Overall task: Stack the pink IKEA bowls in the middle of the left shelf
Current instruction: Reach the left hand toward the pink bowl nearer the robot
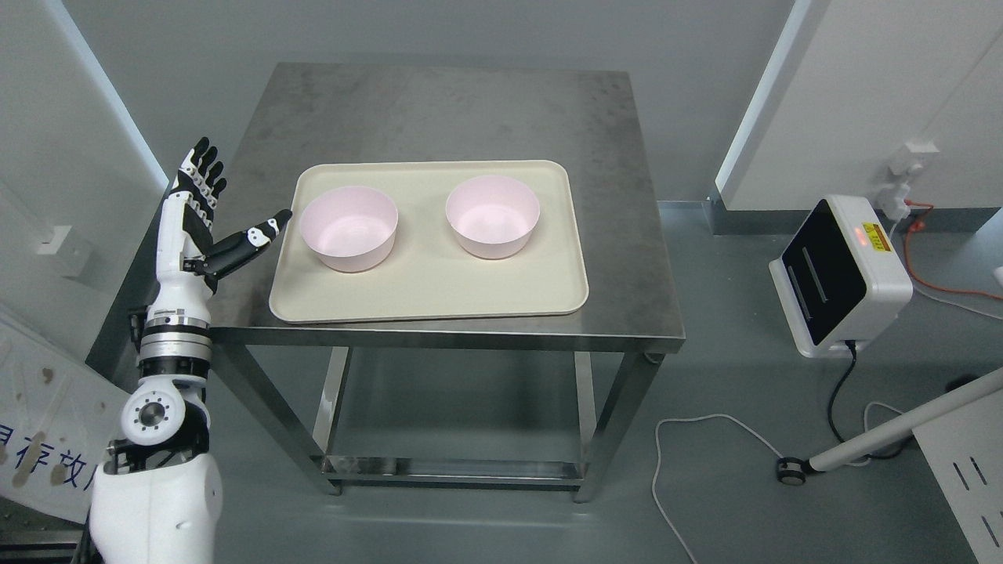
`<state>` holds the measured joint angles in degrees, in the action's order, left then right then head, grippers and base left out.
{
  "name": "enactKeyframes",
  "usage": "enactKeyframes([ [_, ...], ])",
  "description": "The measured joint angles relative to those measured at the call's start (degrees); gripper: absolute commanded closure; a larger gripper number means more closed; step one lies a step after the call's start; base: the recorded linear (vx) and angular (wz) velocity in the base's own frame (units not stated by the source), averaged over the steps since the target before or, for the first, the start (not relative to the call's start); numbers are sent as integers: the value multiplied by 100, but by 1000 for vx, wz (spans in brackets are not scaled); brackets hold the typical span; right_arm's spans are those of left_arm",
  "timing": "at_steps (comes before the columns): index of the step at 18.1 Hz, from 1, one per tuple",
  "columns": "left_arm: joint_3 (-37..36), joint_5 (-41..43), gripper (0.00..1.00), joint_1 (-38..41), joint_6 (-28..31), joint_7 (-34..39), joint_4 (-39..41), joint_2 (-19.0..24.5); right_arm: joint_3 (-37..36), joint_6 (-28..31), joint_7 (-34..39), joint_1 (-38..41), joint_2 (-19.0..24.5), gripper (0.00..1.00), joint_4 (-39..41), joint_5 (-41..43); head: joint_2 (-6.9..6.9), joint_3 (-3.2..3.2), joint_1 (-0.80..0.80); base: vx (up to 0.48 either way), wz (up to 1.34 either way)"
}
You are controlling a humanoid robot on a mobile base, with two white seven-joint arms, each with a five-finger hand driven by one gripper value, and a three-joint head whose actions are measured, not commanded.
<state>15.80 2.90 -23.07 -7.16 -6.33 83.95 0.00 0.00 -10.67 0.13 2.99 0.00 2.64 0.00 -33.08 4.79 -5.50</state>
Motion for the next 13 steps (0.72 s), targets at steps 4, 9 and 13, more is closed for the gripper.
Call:
enactKeyframes([
  [4, -33, 0, 0, -23, 0, 0, -1, 0, 0, 0, 6, 0, 0, 0, 0, 0, 0, 0, 0, 0, 0],
  [9, -177, 3, 1, -325, 14, -537, -67, 125, 0, 0, 9, 0, 0, 0, 0, 0, 0, 0, 0, 0, 0],
  [13, -341, 72, 3, -1029, 37, -1735, -382, 472, 0, 0, 10, 0, 0, 0, 0, 0, 0, 0, 0, 0, 0],
])
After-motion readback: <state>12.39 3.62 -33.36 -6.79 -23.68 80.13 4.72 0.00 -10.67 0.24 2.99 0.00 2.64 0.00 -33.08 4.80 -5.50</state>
